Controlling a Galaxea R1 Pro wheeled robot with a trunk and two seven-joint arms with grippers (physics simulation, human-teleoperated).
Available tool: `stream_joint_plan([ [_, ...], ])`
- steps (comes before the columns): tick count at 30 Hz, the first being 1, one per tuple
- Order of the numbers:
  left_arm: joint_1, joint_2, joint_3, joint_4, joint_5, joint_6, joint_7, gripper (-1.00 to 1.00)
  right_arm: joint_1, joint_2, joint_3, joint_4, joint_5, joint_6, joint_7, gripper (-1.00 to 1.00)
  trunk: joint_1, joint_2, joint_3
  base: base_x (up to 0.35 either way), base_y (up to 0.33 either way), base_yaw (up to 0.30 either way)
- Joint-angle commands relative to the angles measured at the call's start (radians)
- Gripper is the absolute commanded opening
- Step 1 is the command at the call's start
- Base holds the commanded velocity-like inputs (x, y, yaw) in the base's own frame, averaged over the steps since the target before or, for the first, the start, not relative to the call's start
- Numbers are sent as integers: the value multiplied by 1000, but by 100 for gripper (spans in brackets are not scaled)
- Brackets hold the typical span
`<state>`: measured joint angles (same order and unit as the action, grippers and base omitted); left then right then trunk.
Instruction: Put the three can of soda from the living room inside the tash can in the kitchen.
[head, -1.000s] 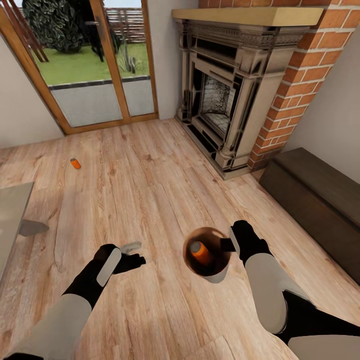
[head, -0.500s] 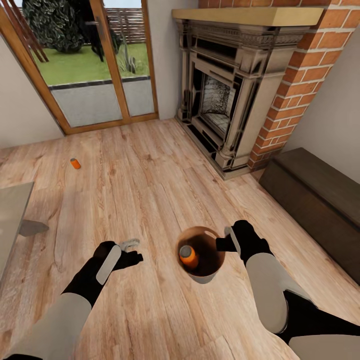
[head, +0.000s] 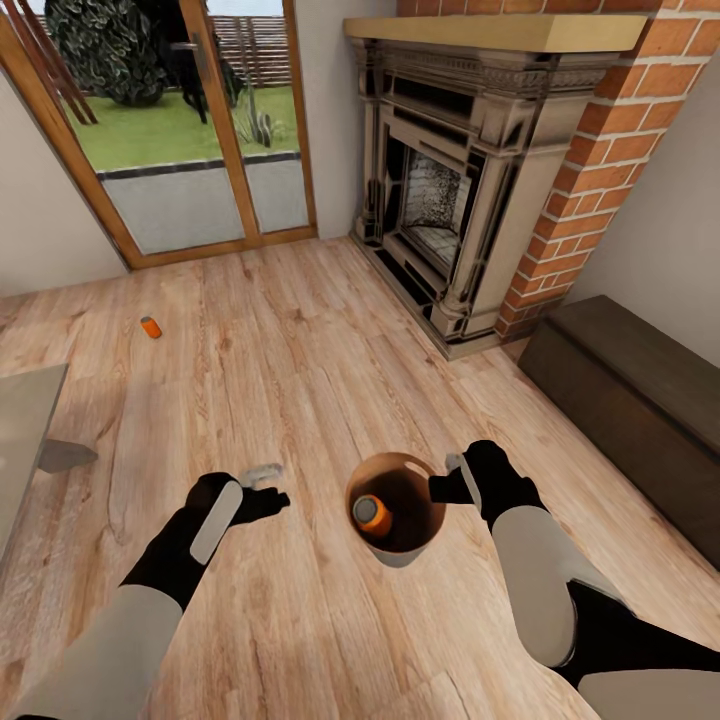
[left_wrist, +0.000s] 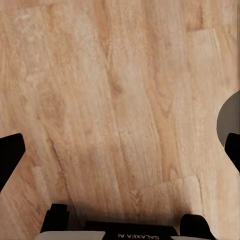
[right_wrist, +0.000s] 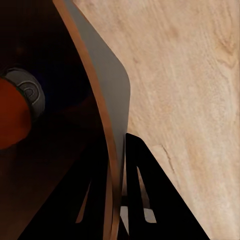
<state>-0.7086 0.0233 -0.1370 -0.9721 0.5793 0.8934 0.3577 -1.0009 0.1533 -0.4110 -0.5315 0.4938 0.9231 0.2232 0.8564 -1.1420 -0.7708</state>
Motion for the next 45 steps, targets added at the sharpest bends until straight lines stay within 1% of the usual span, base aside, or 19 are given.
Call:
stream_joint_plan([
  [1, 0, 0, 0, -3, 0, 0, 0, 100, 0, 0, -1, 0, -17, 2, 4, -100, 0, 0, 0, 0, 0, 0],
  [12, 0, 1, 6, -12, 2, 1, -1, 100, 0, 0, -2, -3, -13, 2, 4, -100, 0, 0, 0, 0, 0, 0],
  [14, 0, 2, 7, -9, 3, 1, -2, 100, 0, -3, -3, -15, -13, 16, 5, -100, 0, 0, 0, 0, 0, 0],
  [17, 0, 2, 8, -7, 1, 1, -2, 100, 1, -11, -3, -75, -17, 55, 6, -100, 0, 0, 0, 0, 0, 0],
  [18, 0, 2, 8, -6, 0, 2, -1, 100, 3, -12, -4, -126, -18, 72, 7, -100, 0, 0, 0, 0, 0, 0],
  [20, 0, 2, 7, -5, -1, 2, -1, 100, 15, -13, -4, -175, -19, 84, 8, -100, 0, 0, 1, 0, 0, 0],
  [24, 0, 1, 7, -7, 0, 6, 0, 100, 57, -15, -1, -238, -20, 101, 8, -100, 0, 0, 2, 0, 0, 0],
  [27, 0, 1, 7, -5, -3, 8, 2, 100, 73, -15, 1, -262, -20, 106, 8, -100, 0, 0, 5, 0, 0, 0],
  [38, 0, 0, 7, -10, -2, 13, 3, 100, 80, -12, 4, -274, -19, 108, 8, -100, 0, 0, 22, 0, 0, -76],
  [41, 0, 0, 6, -11, -4, 12, 3, 100, 80, -11, 35, -275, -19, 108, 8, -100, 0, 0, 27, 0, 0, -132],
  [45, 1, 0, 5, -10, -5, 12, 4, 100, 80, -10, 51, -275, -20, 107, 8, -100, 0, 0, 34, 0, 0, -121],
])
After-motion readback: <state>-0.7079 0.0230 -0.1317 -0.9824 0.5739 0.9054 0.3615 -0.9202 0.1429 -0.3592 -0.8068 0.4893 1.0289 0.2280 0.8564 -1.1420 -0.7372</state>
